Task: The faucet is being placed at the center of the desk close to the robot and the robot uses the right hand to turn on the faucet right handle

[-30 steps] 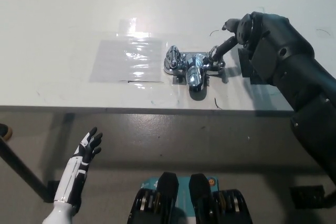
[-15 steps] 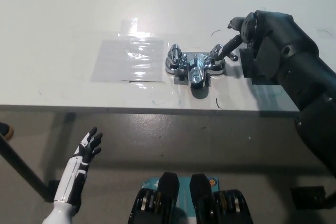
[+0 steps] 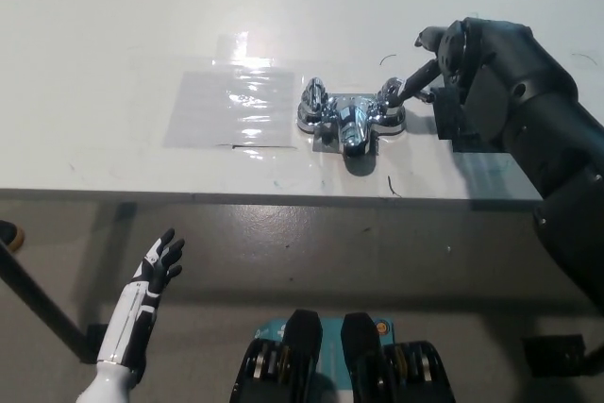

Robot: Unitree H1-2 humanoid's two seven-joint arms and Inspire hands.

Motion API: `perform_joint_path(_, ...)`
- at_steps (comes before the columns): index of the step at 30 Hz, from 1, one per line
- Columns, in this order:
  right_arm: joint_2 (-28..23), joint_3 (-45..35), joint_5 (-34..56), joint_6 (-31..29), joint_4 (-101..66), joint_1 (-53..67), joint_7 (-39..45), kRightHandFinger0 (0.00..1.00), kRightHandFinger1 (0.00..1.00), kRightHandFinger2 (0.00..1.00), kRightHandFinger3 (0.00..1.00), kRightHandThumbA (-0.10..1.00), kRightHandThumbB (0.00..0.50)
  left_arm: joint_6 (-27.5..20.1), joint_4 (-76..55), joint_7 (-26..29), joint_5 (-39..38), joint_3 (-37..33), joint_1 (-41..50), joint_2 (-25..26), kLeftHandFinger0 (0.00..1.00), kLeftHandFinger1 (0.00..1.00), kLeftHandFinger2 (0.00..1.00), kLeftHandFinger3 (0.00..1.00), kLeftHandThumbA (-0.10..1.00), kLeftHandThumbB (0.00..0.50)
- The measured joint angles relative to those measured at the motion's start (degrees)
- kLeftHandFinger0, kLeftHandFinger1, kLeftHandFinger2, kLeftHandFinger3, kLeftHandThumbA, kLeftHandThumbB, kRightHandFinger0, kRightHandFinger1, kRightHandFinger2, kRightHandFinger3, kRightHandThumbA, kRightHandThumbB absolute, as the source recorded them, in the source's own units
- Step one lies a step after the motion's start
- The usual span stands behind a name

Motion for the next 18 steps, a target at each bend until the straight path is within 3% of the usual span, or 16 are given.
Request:
perform_joint_path(5, -0.28, -0.29, 0.05, 0.08, -0.12, 0.17, -1.32, 1.0, 1.0, 1.0, 1.0, 0.58, 0.402, 0.0, 0.01, 0.0, 0.0, 0.0, 0.0, -0.01, 1.0, 1.0, 1.0, 1.0, 1.0, 0.165)
perform_joint_path(9, -0.67, -0.7, 0.08, 0.08, -0.11, 0.3, -2.04, 1.0, 1.0, 1.0, 1.0, 0.6, 0.418, 0.0, 0.01, 0.01, 0.05, 0.0, -0.12, 0.01, 1.0, 1.0, 1.0, 1.0, 1.0, 0.158)
perform_joint_path(13, -0.95, -0.96, 0.08, 0.14, -0.11, 0.4, -2.52, 1.0, 1.0, 1.0, 1.0, 0.48, 0.411, -0.01, 0.03, 0.0, 0.08, 0.0, -0.17, 0.01, 1.0, 1.0, 1.0, 1.0, 1.0, 0.164)
perform_joint_path(18, -1.54, -1.28, 0.07, 0.16, -0.13, 0.72, -3.43, 1.0, 1.0, 1.0, 1.0, 0.5, 0.406, -0.01, 0.03, 0.01, 0.31, 0.0, -0.17, 0.02, 1.0, 1.0, 1.0, 1.0, 1.0, 0.155)
